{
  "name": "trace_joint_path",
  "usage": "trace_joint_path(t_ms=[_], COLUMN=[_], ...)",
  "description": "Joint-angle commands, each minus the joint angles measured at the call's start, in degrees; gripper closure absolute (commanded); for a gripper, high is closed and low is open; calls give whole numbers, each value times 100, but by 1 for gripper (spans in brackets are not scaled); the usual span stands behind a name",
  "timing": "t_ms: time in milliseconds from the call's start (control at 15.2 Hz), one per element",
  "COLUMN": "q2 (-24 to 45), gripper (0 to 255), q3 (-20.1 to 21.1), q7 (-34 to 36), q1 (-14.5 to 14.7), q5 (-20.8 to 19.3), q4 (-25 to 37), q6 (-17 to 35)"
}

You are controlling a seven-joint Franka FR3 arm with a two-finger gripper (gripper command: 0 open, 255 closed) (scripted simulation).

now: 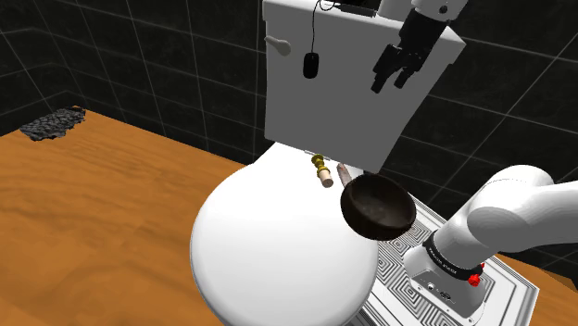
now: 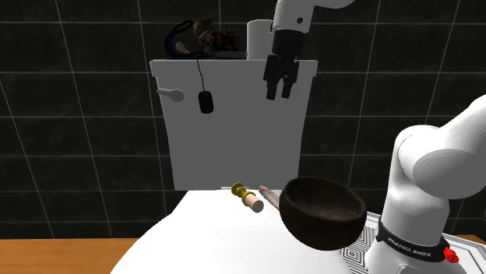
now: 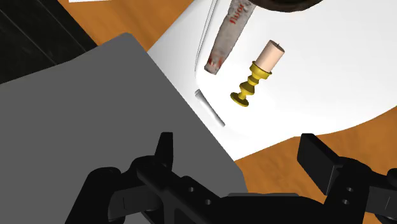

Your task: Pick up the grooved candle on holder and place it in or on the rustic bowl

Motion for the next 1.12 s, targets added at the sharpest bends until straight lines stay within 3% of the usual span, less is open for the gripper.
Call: trace_joint_path(t_ms=[0,528,1056], q2=[0,590,1694], gripper=[0,0,0], q3=[0,134,300], q7=[0,165,180], q1=[0,166,444], q5=[0,517,1169], q4=[0,-995,-1595], q6=[0,1287,2721])
